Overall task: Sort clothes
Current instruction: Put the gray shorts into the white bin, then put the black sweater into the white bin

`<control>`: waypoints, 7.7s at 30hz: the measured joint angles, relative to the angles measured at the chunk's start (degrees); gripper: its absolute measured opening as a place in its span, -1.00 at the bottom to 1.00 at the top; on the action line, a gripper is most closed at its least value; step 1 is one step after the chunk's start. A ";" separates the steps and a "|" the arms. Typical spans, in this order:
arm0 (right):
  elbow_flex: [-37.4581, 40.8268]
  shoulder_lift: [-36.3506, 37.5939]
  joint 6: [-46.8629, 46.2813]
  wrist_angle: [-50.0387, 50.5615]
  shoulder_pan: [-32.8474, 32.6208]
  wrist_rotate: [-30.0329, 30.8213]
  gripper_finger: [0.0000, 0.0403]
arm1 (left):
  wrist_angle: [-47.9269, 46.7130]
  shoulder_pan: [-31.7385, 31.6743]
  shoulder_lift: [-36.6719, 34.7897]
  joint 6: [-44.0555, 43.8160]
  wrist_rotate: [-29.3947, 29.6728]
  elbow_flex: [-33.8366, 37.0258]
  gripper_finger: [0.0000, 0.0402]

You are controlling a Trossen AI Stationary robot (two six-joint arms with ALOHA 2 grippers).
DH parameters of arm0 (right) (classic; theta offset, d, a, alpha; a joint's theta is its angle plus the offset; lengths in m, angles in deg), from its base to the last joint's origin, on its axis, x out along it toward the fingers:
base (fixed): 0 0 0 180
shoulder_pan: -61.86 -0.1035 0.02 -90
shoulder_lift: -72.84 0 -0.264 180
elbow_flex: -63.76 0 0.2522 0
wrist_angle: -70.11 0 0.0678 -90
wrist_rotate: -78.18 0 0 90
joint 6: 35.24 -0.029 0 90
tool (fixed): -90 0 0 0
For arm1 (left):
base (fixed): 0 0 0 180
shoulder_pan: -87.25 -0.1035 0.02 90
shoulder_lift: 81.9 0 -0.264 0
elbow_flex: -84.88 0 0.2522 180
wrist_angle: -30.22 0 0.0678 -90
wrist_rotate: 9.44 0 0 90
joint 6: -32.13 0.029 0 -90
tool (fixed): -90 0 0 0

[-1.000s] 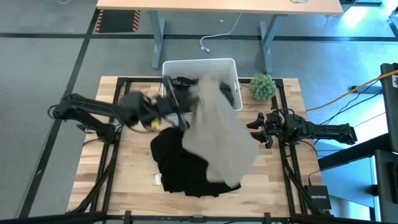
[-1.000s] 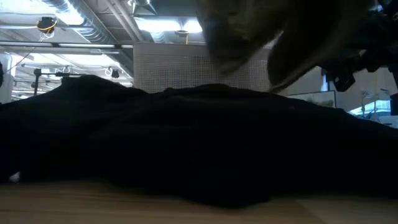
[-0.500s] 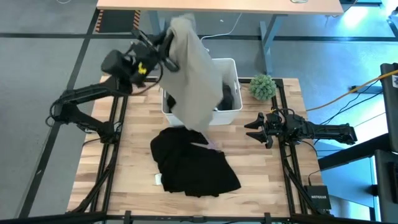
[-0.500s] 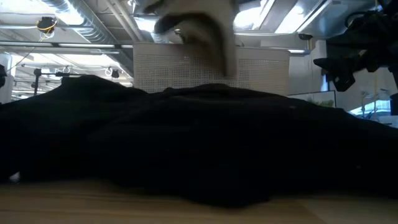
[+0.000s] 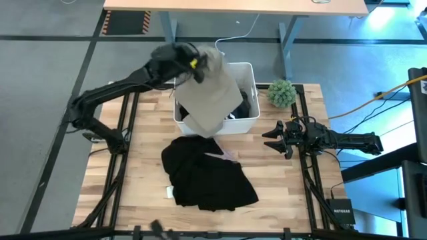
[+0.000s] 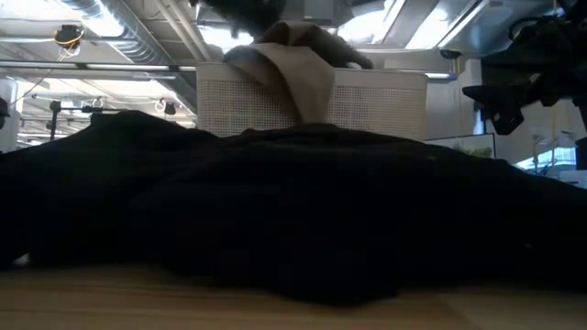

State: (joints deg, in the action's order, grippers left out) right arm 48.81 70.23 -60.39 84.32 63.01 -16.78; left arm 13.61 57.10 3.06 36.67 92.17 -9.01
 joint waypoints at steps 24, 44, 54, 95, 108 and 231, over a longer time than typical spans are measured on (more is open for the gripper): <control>0.01 -0.01 0.00 0.02 0.00 0.01 0.18 | -40.32 0.69 5.61 -5.08 -4.17 -17.77 0.16; -0.01 -0.01 0.00 0.02 0.00 0.00 0.18 | -37.59 21.58 -21.79 -6.45 -5.29 0.90 0.15; 0.01 -0.01 0.00 0.02 0.00 0.00 0.18 | -20.35 40.30 -31.40 -17.11 -3.58 23.15 0.14; 0.01 0.00 0.00 0.02 -0.01 0.00 0.18 | -19.40 53.75 9.84 -41.67 18.28 29.48 0.10; 0.01 -0.01 0.00 0.02 -0.02 -0.01 0.18 | -17.34 51.33 8.44 -41.61 15.44 29.47 -0.64; 0.01 0.01 0.00 0.02 -0.01 0.01 0.18 | 10.48 47.54 2.90 -4.34 15.56 36.96 0.10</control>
State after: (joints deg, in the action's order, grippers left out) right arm 48.83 70.25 -60.39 84.34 63.00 -16.78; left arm 24.09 104.65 5.96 32.33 107.73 27.94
